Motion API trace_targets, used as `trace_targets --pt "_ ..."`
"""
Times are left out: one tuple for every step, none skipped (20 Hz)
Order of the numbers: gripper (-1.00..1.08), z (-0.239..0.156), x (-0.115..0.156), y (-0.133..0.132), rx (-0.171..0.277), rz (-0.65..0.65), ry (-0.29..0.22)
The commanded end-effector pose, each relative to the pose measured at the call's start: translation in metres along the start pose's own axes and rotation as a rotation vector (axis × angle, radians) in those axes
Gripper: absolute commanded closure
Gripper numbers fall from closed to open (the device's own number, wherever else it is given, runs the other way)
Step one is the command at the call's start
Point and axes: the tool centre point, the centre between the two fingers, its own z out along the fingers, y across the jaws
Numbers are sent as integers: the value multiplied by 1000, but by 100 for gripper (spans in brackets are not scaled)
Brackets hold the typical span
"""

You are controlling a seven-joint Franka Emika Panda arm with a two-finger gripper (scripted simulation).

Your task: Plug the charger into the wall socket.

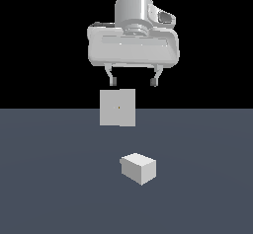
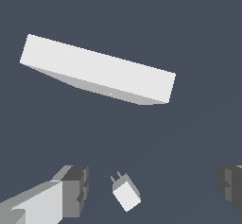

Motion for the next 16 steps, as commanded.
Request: trace_targets --pt "-92 8 -9 -4 2 -55 -1" --pt "-92 12 -13 -6 3 -80 -2" --pt "-92 16 -17 -7 3 -106 -2" --pt "-92 20 -22 -9 4 -134 -3" --pt "-92 24 -27 -10 5 -162 -3" --pt "-92 28 -32 -11 6 -190 -4" --pt "-92 32 -37 -13 7 -219 -5" --pt "-92 37 -41 -14 8 -247 -5" --pt "-92 41 -46 -14 9 -275 -6" --pt "-92 45 -51 -15 10 -302 -6" --pt "-92 49 -56 -16 11 -330 -7" --pt "-92 53 -61 -16 12 -357 -7" --pt "-92 57 -65 -16 13 -384 -8" --pt "-92 61 -70 -16 14 -409 -8" --pt "-92 64 -74 -16 15 -433 -9" --pt "-92 68 -78 -16 15 -455 -9"
